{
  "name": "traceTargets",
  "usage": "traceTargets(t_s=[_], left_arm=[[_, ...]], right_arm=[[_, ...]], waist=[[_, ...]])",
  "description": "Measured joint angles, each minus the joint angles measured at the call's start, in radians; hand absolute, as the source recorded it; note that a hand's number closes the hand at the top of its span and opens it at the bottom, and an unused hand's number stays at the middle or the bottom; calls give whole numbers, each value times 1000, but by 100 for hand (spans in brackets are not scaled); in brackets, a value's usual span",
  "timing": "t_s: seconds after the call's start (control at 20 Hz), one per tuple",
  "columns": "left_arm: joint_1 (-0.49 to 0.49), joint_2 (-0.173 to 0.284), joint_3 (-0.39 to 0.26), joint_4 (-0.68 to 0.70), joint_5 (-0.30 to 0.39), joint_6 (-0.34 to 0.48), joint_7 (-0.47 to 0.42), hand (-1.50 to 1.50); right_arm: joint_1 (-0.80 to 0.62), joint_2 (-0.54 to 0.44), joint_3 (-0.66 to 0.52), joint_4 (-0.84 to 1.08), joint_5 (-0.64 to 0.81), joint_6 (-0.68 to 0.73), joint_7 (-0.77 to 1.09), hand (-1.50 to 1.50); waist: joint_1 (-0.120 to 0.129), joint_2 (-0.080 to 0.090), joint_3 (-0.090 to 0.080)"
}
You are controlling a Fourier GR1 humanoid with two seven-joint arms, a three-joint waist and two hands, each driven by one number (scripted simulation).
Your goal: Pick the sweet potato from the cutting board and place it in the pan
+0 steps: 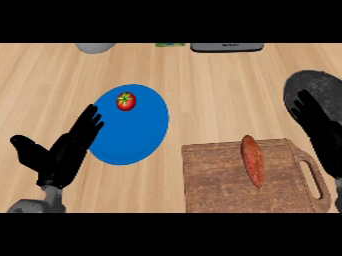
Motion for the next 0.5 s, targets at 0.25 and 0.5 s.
traceTargets(t_s=[0.25,0.5], left_arm=[[-55,39,31,-7,-81,40,-51,0],[-105,81,82,8,-146,91,-85,0]], right_arm=[[-33,3,67,26,-51,262,-100,150],[-37,-51,90,87,36,476,-348,-150]], waist=[[47,18,1],[45,23,2]])
